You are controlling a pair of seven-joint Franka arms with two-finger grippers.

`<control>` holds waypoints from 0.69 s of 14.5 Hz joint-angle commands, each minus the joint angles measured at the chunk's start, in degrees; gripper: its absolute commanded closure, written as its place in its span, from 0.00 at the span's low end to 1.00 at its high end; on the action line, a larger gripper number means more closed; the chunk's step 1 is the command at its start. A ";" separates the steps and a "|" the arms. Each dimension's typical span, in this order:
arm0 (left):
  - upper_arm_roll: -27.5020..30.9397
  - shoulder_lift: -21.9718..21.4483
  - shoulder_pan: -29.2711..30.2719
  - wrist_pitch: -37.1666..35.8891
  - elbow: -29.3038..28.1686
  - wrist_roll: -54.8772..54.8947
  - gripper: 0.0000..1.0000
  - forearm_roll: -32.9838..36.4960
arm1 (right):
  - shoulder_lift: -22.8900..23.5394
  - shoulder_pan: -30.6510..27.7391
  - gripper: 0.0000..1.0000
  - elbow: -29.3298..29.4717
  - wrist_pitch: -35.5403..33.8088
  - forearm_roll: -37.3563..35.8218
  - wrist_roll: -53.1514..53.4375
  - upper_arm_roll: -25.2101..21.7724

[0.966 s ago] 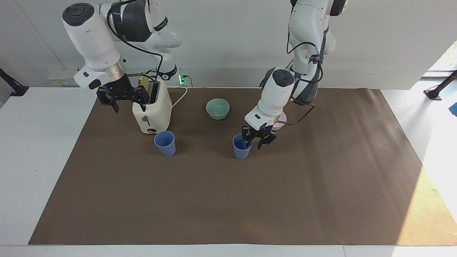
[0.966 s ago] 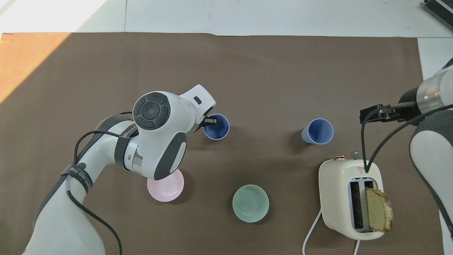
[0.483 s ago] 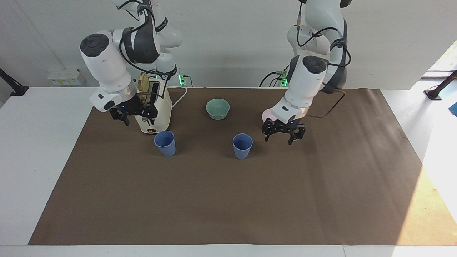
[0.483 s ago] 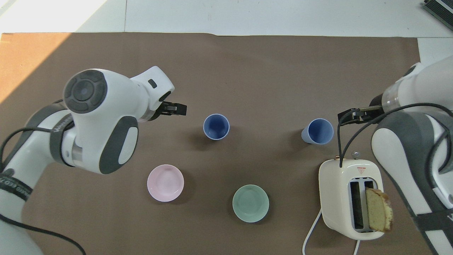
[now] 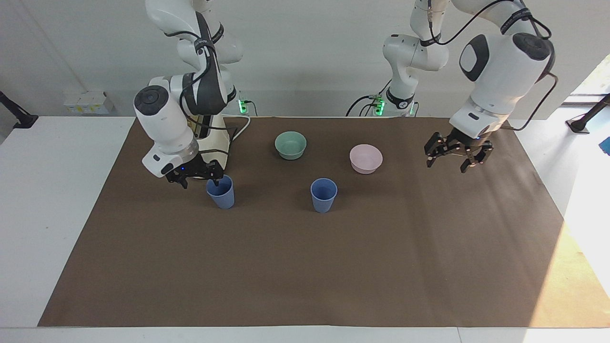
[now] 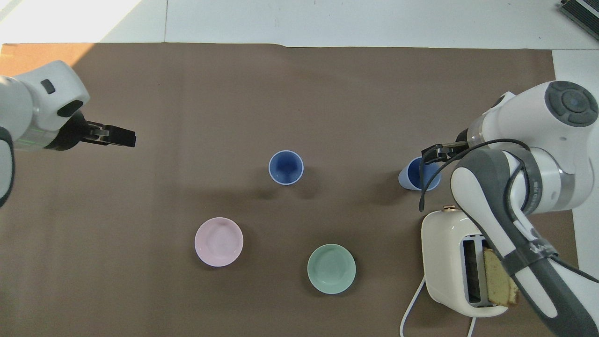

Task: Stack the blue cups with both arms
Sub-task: 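Release the cup with the left gripper while the right gripper reaches the other cup, then grasp the second blue cup with the right gripper and lift it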

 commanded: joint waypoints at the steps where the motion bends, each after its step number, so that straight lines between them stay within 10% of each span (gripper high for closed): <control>1: -0.49 0.68 3.45 -6.49 5.47 3.41 0.00 2.06 | 1.54 -0.23 0.00 -1.82 2.44 0.57 1.02 0.26; 8: -0.22 0.41 9.44 -19.41 13.03 6.23 0.00 4.35 | 1.10 -0.23 0.00 -2.98 2.61 0.48 -0.55 0.26; 9: -0.14 0.41 9.61 -20.47 13.99 6.67 0.00 4.43 | 1.10 -0.14 0.84 -2.98 2.70 0.48 -1.34 0.35; 10: -0.22 0.50 10.75 -21.17 14.61 7.63 0.00 4.35 | 1.10 0.47 1.00 -2.98 2.61 0.57 -0.92 0.35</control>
